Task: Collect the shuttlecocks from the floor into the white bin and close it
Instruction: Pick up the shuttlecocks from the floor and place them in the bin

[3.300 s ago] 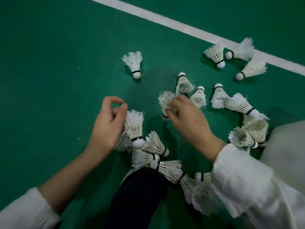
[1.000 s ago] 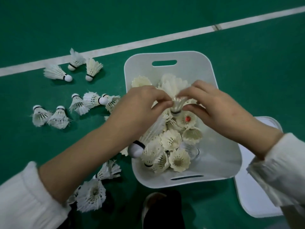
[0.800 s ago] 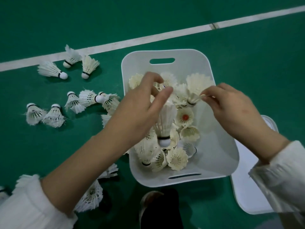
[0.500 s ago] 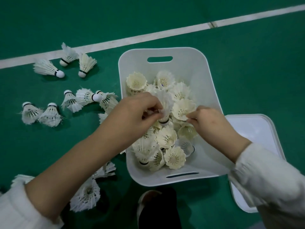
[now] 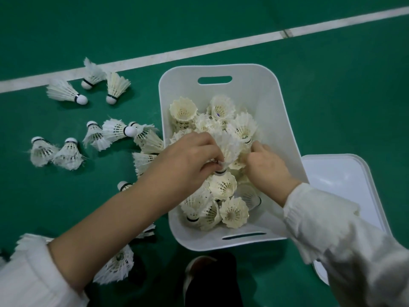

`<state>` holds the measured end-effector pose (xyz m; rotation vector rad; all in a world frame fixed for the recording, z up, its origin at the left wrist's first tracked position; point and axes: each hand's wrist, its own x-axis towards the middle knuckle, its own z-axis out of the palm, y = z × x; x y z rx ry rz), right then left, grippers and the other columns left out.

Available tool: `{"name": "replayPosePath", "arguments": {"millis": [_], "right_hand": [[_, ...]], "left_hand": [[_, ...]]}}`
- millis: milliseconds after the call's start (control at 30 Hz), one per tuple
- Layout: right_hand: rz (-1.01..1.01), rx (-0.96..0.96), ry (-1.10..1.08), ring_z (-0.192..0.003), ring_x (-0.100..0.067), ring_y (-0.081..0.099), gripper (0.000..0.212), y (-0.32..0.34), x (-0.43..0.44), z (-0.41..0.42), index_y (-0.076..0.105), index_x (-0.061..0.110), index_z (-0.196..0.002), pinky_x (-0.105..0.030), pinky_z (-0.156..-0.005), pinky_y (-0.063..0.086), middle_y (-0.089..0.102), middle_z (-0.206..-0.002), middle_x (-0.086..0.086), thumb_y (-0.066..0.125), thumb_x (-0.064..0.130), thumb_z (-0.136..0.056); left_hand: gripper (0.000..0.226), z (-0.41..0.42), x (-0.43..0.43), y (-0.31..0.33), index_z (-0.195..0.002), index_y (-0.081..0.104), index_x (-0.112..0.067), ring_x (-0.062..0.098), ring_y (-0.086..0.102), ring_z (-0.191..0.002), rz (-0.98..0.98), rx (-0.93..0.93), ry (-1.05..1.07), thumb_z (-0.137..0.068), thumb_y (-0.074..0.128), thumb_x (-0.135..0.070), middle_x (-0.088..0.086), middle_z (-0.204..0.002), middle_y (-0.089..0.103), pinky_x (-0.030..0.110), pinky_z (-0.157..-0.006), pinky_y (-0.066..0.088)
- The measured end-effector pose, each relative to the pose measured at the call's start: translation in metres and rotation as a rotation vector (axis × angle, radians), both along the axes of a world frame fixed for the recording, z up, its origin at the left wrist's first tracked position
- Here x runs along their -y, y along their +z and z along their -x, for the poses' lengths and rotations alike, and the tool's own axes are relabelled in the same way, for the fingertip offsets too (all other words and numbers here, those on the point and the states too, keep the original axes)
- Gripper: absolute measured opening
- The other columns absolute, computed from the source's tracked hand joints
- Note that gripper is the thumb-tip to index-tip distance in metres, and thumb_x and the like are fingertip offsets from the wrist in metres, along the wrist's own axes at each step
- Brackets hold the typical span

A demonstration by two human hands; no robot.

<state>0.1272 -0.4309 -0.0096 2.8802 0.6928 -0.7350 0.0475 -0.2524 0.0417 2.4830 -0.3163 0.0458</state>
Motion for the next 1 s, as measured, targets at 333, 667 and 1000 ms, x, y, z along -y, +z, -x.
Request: {"name": "replayPosePath", "arguments": {"millis": [333, 667, 1000], "right_hand": [[-0.545, -0.135, 0.089, -0.089, -0.009, 0.055, 0.050, 0.076, 0.005, 0.031, 0.047, 0.024, -0.129, -0.024, -0.077, 0.046, 0.035, -0.133, 0.010, 0.065, 0.029, -0.083], [-0.453, 0.190, 0.209, -0.083, -0.029, 0.061, 0.011, 0.060, 0.002, 0.012, 0.067, 0.006, -0.081, -0.033, -0.065, 0.047, 0.050, -0.120, -0.011, 0.067, 0.017, -0.083], [-0.213, 0.240, 0.279, -0.076, -0.021, 0.038, 0.003, 0.002, 0.003, 0.006, 0.062, 0.002, -0.078, -0.034, -0.055, 0.039, 0.035, -0.088, -0.005, 0.062, 0.000, -0.080]], "left_hand": [[0.015, 0.001, 0.004, -0.002, -0.087, 0.069, -0.012, 0.020, 0.056, -0.082, 0.038, -0.052, -0.026, -0.079, 0.061, -0.022, 0.002, -0.087, 0.062, 0.031, -0.070, 0.044], [0.031, -0.002, -0.015, 0.017, -0.114, 0.056, -0.025, 0.002, 0.048, -0.098, -0.064, -0.120, -0.001, -0.090, 0.043, -0.039, -0.013, -0.107, 0.056, 0.023, -0.089, 0.042], [0.028, 0.009, -0.086, 0.045, -0.089, 0.057, -0.030, 0.010, 0.054, -0.075, -0.482, -0.302, -0.093, -0.086, 0.035, -0.046, -0.012, -0.086, 0.059, 0.032, -0.064, 0.046]]}}
